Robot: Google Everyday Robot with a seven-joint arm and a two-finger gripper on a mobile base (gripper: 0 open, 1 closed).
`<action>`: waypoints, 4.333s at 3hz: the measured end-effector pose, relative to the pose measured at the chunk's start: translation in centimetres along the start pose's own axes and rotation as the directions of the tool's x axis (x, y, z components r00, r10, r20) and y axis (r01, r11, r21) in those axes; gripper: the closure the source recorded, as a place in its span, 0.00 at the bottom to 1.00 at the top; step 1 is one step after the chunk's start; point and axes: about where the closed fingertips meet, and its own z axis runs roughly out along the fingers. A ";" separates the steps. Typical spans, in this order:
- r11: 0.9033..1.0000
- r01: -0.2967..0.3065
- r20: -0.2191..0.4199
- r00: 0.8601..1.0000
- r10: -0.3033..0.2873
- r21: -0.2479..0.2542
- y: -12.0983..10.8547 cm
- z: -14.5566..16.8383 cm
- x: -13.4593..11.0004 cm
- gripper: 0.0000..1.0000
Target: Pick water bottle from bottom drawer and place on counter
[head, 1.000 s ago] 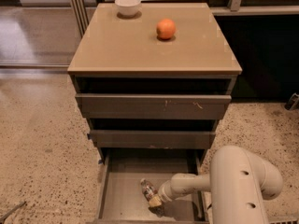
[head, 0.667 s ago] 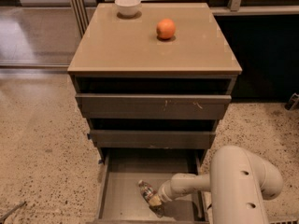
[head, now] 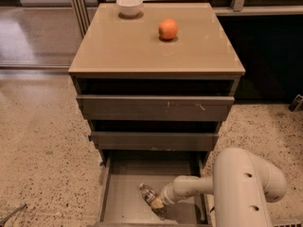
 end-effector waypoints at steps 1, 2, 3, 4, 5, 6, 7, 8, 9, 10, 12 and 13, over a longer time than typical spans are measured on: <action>1.000 0.000 0.000 1.000 0.000 0.000 0.0 0.0 0.0 0.15; 1.000 0.000 0.000 1.000 0.000 0.000 0.0 0.0 0.0 0.00; 1.000 -0.002 -0.005 1.000 0.002 0.005 0.1 0.2 0.1 0.00; 0.999 -0.013 -0.023 1.000 0.014 0.032 0.6 1.3 0.2 0.00; 1.000 -0.017 -0.016 1.000 0.018 0.022 0.8 1.4 0.3 0.00; 1.000 -0.011 -0.038 0.999 0.012 0.025 1.1 2.1 0.6 0.00; 1.000 -0.011 -0.038 0.999 0.012 0.025 1.1 2.1 0.6 0.00; 1.000 -0.011 -0.038 0.999 0.012 0.025 1.1 2.2 0.6 0.13; 1.000 -0.011 -0.038 0.999 0.012 0.025 1.1 2.2 0.6 0.33; 1.000 -0.011 -0.038 0.999 0.012 0.025 1.1 2.2 0.6 0.56; 1.000 0.019 -0.032 0.999 -0.019 0.004 1.9 1.4 -0.1 0.99; 0.998 0.058 0.012 0.998 -0.058 -0.036 2.5 -1.1 -1.8 1.00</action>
Offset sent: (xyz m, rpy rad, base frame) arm 0.0000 0.0000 0.0000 0.0000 0.0000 0.0000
